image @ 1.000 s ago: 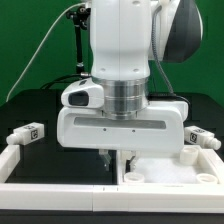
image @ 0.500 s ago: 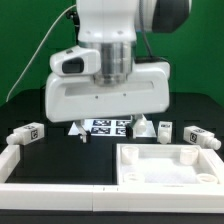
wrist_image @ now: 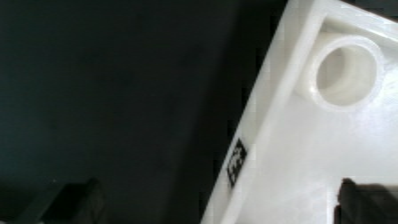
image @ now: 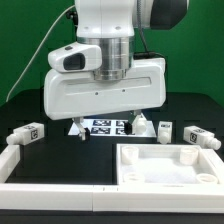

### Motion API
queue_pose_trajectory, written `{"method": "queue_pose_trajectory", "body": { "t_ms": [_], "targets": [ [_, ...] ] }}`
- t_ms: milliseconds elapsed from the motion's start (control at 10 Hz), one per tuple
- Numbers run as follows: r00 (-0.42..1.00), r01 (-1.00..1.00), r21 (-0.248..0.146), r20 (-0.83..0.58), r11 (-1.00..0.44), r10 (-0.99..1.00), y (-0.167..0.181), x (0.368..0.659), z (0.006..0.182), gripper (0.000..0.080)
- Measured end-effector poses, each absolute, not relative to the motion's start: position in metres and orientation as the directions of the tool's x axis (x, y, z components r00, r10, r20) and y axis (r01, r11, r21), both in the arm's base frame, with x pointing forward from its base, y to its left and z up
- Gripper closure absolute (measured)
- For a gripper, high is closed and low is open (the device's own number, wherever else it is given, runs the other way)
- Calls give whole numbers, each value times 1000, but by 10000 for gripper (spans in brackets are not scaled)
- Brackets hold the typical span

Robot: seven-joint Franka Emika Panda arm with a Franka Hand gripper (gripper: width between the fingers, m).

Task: Assemble one leg

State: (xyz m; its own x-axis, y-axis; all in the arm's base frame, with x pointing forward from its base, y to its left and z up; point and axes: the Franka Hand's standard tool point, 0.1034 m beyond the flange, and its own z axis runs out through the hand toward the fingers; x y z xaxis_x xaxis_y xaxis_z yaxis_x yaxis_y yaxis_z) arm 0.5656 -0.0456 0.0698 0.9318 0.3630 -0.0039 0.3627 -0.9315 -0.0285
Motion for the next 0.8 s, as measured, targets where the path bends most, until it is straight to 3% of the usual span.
{"method": "queue_pose_trajectory", "body": {
  "t_ms": [200, 300, 800],
  "targets": [
    [846, 532, 13, 28, -847, 532, -74, 529, 70, 150],
    [758, 649, 54, 41, -759, 651, -90, 518, 74, 150],
    [526, 847, 73, 13, -526, 850, -98, 513, 76, 150]
  ]
}}
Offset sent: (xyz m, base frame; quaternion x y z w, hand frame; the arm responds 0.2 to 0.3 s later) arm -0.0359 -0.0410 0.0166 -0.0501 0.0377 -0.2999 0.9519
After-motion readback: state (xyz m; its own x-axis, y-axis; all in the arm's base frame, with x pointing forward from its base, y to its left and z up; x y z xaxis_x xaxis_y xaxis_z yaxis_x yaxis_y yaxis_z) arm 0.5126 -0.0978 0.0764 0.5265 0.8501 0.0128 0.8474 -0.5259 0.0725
